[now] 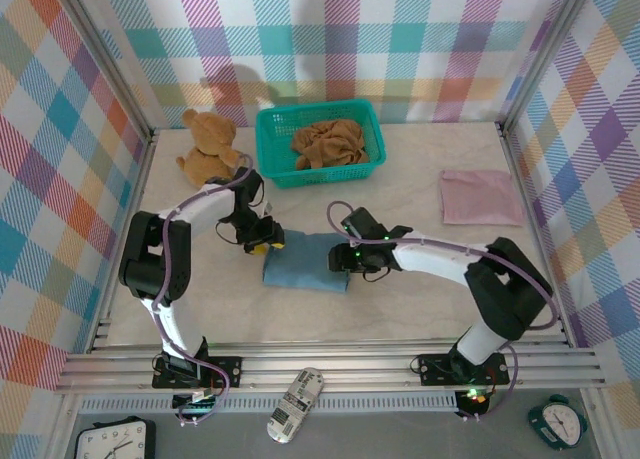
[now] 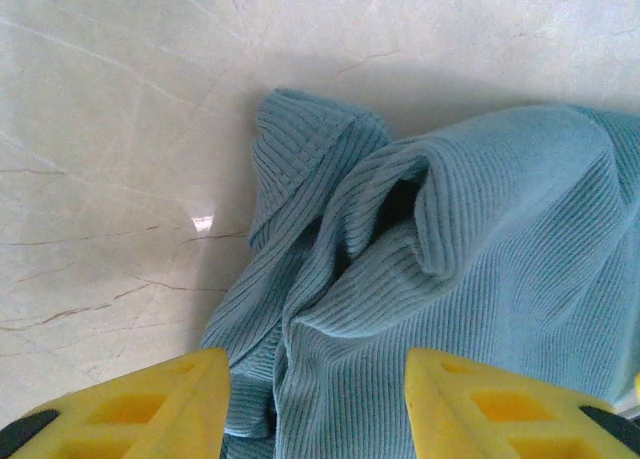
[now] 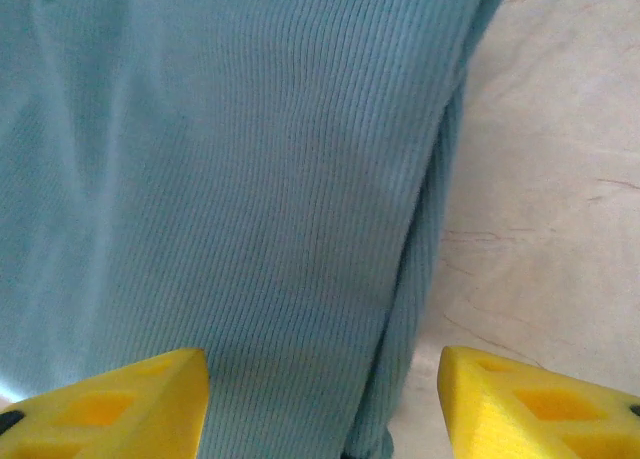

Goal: Fold and stack the tank tops

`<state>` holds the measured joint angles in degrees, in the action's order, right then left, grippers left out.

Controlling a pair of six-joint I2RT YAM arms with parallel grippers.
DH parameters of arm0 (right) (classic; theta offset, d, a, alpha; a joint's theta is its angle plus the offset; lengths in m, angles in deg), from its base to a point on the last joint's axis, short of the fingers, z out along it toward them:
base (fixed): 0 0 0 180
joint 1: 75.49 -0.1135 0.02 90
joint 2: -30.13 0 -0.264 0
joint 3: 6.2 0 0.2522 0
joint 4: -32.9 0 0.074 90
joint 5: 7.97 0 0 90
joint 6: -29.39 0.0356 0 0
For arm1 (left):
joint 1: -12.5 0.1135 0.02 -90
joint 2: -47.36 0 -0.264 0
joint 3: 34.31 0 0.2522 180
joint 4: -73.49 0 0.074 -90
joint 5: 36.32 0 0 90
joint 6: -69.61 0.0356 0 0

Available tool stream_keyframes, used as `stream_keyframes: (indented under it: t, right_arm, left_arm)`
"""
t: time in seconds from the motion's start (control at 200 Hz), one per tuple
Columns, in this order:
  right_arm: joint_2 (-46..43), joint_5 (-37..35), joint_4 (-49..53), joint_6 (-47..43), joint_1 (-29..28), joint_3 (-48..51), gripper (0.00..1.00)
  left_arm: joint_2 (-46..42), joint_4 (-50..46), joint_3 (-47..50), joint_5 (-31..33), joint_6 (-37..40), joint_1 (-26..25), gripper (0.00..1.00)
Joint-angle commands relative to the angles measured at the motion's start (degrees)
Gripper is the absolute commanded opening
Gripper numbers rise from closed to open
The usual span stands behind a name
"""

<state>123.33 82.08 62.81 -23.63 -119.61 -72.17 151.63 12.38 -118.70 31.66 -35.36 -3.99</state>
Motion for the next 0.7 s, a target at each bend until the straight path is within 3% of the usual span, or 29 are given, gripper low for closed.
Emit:
stream_keyframes:
  t: [0.0, 0.27, 0.415, 0.615, 0.695]
  right_arm:
    - [3.38, -2.46, -0.5, 0.08, -0.24, -3.43, 0.63]
    - [11.21, -3.41, 3.49, -1.9, -1.96, -8.55, 0.59]
    - [13.36, -2.94, 3.79, -0.1, -2.2, -7.51, 0.5]
    - [11.88, -1.62, -0.1, 0.66, -2.05, -6.38, 0.19]
    - [9.28, -2.38, -1.78, 1.03, -1.74, -5.21, 0.09]
  left_arm:
    - [1.44, 0.69, 1.27, 0.62, 2.59, -0.74, 0.49]
    - [5.53, 2.49, 3.7, 0.19, 3.72, -1.9, 0.47]
    - [7.03, 2.15, 3.74, 1.33, 4.15, -2.13, 0.38]
    - [7.15, 2.43, 2.25, -1.62, 2.75, -3.27, 0.05]
    - [6.39, 1.36, 0.76, -2.52, 2.42, -3.46, 0.0]
